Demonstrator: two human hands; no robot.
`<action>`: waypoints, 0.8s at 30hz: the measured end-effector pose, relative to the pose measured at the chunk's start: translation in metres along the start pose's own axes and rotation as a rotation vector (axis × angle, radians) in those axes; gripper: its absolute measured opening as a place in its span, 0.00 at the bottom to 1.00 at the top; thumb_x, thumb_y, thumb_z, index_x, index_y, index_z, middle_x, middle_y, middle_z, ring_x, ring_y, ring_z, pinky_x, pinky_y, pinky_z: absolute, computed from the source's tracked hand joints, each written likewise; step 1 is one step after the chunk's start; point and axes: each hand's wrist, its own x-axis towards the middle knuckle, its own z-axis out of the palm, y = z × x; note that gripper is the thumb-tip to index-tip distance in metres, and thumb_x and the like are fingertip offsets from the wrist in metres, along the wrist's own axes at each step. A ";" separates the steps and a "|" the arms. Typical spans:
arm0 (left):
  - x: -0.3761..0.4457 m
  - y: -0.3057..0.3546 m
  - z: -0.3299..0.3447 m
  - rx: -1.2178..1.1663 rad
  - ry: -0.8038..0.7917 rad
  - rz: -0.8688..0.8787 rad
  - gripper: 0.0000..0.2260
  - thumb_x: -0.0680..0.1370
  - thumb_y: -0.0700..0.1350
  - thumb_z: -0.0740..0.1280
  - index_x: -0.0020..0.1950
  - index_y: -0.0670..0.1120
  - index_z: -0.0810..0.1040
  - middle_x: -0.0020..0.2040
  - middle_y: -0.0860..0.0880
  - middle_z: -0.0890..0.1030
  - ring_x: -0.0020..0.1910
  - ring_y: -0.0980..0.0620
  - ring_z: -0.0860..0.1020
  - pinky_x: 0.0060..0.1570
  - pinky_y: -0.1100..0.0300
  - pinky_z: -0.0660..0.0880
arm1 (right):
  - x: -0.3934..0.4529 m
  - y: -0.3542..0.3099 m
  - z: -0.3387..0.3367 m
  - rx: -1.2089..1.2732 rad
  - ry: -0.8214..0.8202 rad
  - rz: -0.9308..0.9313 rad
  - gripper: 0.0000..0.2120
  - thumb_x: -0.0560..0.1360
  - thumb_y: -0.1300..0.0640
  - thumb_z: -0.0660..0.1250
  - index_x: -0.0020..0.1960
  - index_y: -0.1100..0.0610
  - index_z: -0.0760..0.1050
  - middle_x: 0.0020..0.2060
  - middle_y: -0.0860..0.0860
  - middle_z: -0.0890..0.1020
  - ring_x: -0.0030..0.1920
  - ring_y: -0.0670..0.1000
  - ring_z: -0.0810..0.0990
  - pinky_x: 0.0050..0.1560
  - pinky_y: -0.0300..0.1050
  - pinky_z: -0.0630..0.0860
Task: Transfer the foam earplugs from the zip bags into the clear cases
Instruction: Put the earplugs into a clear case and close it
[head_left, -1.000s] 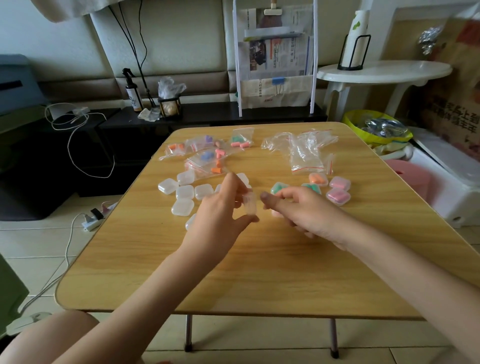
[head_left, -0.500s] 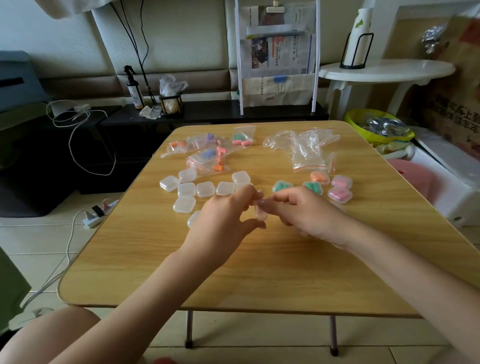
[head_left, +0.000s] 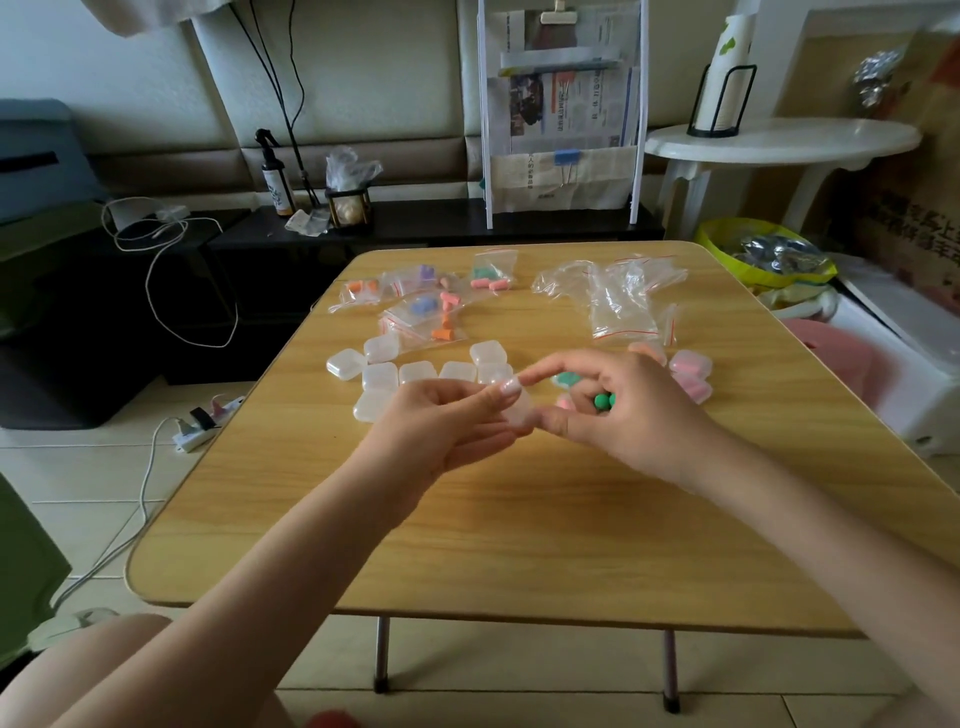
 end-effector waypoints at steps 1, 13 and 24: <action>0.000 -0.002 0.001 -0.025 -0.018 -0.027 0.21 0.65 0.48 0.72 0.51 0.34 0.79 0.43 0.39 0.84 0.43 0.50 0.84 0.43 0.64 0.80 | -0.001 -0.001 0.002 -0.042 0.016 -0.031 0.16 0.69 0.41 0.69 0.54 0.46 0.78 0.22 0.46 0.67 0.26 0.46 0.65 0.33 0.41 0.64; 0.005 -0.002 -0.004 -0.137 -0.109 -0.118 0.16 0.66 0.45 0.71 0.46 0.34 0.81 0.42 0.38 0.84 0.44 0.47 0.84 0.44 0.65 0.80 | 0.000 0.001 0.006 -0.513 0.120 -0.339 0.19 0.76 0.43 0.60 0.53 0.55 0.81 0.27 0.44 0.78 0.27 0.50 0.78 0.33 0.48 0.74; 0.005 0.002 -0.003 -0.088 -0.067 -0.149 0.21 0.66 0.47 0.72 0.51 0.31 0.78 0.41 0.38 0.84 0.45 0.47 0.84 0.39 0.67 0.80 | -0.001 0.000 0.009 -0.510 0.073 -0.325 0.20 0.77 0.46 0.54 0.58 0.56 0.77 0.23 0.42 0.70 0.22 0.40 0.66 0.25 0.39 0.65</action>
